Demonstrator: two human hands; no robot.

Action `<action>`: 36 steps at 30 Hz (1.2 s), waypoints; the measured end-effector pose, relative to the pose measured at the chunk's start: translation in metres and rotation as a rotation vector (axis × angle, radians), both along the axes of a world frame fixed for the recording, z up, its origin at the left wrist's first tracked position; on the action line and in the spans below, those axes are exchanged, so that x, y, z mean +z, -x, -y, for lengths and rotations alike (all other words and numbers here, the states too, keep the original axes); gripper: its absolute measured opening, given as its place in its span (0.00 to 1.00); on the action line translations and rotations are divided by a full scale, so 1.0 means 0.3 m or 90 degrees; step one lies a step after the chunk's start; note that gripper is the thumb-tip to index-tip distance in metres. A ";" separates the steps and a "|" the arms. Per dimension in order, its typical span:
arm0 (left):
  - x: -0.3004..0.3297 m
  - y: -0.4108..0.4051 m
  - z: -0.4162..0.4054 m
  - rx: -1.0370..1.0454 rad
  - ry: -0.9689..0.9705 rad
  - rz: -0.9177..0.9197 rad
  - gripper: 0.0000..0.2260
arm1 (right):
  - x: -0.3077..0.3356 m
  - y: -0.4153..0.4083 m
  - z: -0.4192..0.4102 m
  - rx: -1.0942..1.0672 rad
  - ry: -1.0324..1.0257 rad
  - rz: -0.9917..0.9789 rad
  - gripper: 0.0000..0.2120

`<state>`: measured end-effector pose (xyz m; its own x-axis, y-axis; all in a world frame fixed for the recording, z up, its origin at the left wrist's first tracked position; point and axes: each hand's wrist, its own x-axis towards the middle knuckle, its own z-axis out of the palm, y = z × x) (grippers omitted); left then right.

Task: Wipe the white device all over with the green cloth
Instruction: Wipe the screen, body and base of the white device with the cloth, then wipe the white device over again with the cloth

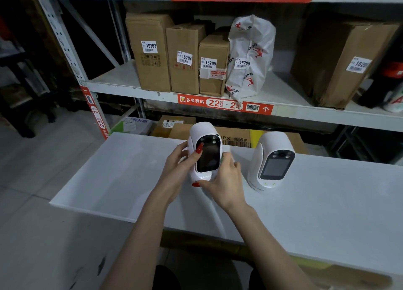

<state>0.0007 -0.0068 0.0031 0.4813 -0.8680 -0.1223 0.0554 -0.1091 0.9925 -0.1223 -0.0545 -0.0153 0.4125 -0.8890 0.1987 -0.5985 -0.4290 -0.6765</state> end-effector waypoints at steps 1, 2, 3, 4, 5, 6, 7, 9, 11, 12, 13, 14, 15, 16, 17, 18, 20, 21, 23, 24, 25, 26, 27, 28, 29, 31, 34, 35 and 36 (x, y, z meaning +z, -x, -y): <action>-0.003 -0.001 -0.003 -0.008 -0.003 0.002 0.39 | -0.004 0.001 -0.001 0.002 -0.001 -0.010 0.34; -0.008 -0.003 -0.005 -0.015 -0.006 0.004 0.37 | -0.008 0.002 -0.001 0.005 -0.001 -0.019 0.34; -0.012 -0.004 -0.008 -0.021 -0.007 0.008 0.36 | -0.011 0.004 -0.002 0.008 -0.002 -0.026 0.34; -0.016 -0.005 -0.010 -0.025 -0.007 0.012 0.35 | -0.013 0.006 -0.003 0.012 -0.004 -0.032 0.34; -0.018 -0.005 -0.013 -0.028 -0.005 0.016 0.34 | -0.013 0.007 -0.002 0.018 -0.005 -0.036 0.33; -0.019 -0.005 -0.015 -0.031 -0.002 0.018 0.33 | -0.013 0.011 -0.001 0.025 -0.008 -0.038 0.32; -0.019 -0.003 -0.017 -0.033 0.001 0.019 0.32 | -0.011 0.014 0.001 0.032 -0.014 -0.039 0.31; -0.015 0.003 -0.021 -0.038 0.006 0.013 0.31 | -0.004 0.024 0.007 0.041 -0.035 -0.033 0.28; -0.014 0.012 -0.023 -0.042 0.010 0.008 0.32 | 0.006 0.037 0.016 0.044 -0.069 -0.025 0.23; -0.014 0.019 -0.022 -0.042 0.009 0.005 0.31 | 0.012 0.045 0.021 0.047 -0.087 -0.021 0.21; -0.014 0.027 -0.022 -0.040 0.008 0.004 0.29 | 0.018 0.056 0.025 0.051 -0.100 -0.021 0.20; -0.014 0.033 -0.022 -0.033 0.009 0.002 0.26 | 0.027 0.067 0.028 0.056 -0.108 -0.029 0.19; -0.014 0.039 -0.022 -0.024 0.011 -0.007 0.22 | 0.036 0.078 0.031 0.062 -0.106 -0.040 0.17; -0.016 0.046 -0.021 -0.014 0.014 -0.017 0.20 | 0.045 0.093 0.031 0.065 -0.097 -0.051 0.15; -0.017 0.052 -0.020 -0.007 0.016 -0.023 0.20 | 0.054 0.105 0.029 0.066 -0.084 -0.057 0.13; -0.019 0.056 -0.020 0.001 0.018 -0.027 0.20 | 0.063 0.117 0.025 0.066 -0.072 -0.060 0.12; -0.020 0.068 -0.016 0.016 0.027 -0.035 0.23 | 0.081 0.139 0.013 0.065 -0.046 -0.050 0.12; -0.019 0.075 -0.015 0.022 0.031 -0.038 0.23 | 0.090 0.152 0.007 0.066 -0.031 -0.041 0.14; -0.014 0.097 -0.010 0.030 0.042 -0.039 0.27 | 0.109 0.182 -0.006 0.061 0.010 -0.023 0.17; -0.014 0.098 -0.009 0.040 0.045 -0.038 0.30 | 0.118 0.187 -0.011 0.064 0.036 -0.012 0.19; -0.012 0.106 -0.006 0.049 0.047 -0.032 0.33 | 0.132 0.200 -0.019 0.067 0.063 0.004 0.20; -0.009 0.109 -0.005 0.062 0.048 -0.022 0.35 | 0.145 0.204 -0.026 0.073 0.091 0.022 0.21; -0.003 0.119 -0.002 0.076 0.047 -0.001 0.37 | 0.163 0.217 -0.034 0.080 0.114 0.047 0.22; 0.006 0.130 0.000 0.095 0.044 0.019 0.39 | 0.179 0.228 -0.040 0.088 0.131 0.079 0.23; 0.017 0.142 0.003 0.116 0.046 0.043 0.41 | 0.194 0.241 -0.043 0.094 0.145 0.113 0.23; 0.045 0.181 0.006 0.160 0.074 0.116 0.41 | 0.221 0.272 -0.045 0.086 0.180 0.171 0.23; 0.083 0.248 0.002 0.226 0.141 0.287 0.40 | 0.254 0.320 -0.041 0.037 0.253 0.242 0.20; 0.093 0.270 0.000 0.238 0.180 0.347 0.39 | 0.262 0.338 -0.038 0.018 0.273 0.257 0.20; 0.101 0.292 0.000 0.241 0.221 0.397 0.38 | 0.267 0.357 -0.031 -0.002 0.288 0.267 0.20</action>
